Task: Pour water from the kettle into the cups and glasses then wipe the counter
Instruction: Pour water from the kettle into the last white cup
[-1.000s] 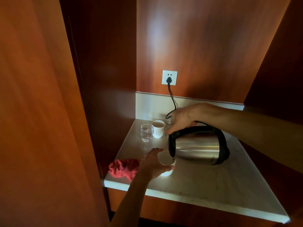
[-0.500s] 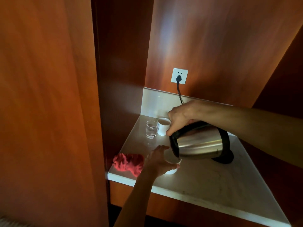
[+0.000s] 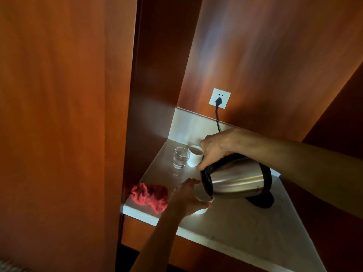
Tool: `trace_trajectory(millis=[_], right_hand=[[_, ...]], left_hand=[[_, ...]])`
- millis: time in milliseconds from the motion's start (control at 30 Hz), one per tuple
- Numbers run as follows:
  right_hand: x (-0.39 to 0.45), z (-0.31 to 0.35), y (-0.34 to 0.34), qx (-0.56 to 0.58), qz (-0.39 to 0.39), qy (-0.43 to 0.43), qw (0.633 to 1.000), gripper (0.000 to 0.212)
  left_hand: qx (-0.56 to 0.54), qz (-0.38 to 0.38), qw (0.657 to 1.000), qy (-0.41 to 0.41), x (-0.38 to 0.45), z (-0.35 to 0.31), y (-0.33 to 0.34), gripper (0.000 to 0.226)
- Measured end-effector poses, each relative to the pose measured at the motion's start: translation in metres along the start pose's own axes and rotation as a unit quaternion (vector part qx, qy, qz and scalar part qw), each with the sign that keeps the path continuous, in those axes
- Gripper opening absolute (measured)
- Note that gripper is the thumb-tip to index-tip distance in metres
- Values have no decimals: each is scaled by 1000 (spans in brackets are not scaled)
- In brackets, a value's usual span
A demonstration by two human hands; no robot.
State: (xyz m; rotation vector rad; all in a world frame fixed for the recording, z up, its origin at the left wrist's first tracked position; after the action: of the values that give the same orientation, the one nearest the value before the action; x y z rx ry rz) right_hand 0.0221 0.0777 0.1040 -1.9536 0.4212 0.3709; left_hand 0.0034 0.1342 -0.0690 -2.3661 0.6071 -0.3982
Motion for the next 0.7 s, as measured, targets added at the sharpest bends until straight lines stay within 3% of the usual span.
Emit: trace_trajectory(millis=[267,700], right_hand=[[-3,-13,5,20,-9,1,1000,64],[-6,-18,4,21,-15,19,999,63]], left_hand=[[-1,-6,1000,3,0,-1,-1,97],[0,-4,1000,4,-2,-4,-3,98]])
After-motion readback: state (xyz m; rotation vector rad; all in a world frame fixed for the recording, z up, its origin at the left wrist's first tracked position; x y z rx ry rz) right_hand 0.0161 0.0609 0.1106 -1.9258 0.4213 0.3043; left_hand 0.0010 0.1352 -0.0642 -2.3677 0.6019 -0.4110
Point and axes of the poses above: each hand's wrist, its own x-axis towards the middle knuckle, its own y-axis out of the palm, z = x × y, the point moved 8 cm from there along x, towards the middle knuckle, and after that the axes turned 1 degree about -y, right-handed, at the moved point
